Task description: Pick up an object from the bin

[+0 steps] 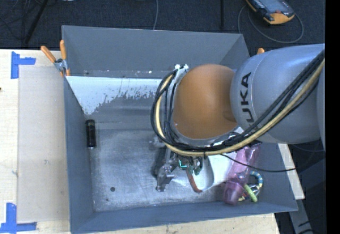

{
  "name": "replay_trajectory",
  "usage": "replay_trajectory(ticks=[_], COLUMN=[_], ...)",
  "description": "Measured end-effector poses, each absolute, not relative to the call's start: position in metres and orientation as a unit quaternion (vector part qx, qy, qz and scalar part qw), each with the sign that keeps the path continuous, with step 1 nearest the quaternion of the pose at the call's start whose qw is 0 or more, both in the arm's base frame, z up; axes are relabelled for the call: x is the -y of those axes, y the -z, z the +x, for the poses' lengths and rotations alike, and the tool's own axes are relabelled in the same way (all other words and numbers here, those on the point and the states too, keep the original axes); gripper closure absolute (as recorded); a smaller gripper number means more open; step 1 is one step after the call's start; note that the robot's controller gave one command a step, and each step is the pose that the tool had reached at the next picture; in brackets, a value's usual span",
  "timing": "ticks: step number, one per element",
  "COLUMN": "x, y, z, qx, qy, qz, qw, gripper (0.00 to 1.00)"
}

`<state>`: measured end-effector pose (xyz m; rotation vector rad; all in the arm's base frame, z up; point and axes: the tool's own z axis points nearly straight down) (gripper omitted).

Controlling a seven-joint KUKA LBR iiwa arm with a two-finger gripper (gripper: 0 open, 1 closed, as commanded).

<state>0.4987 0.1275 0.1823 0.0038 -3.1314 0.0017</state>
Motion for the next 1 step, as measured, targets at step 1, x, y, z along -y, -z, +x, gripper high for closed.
replay_trajectory(ticks=[1], x=[-0.1268], y=[-0.1863], z=[0.5005], qx=[1.0], qy=[0.0], qz=[-0.001], qw=[0.001], gripper=[0.0])
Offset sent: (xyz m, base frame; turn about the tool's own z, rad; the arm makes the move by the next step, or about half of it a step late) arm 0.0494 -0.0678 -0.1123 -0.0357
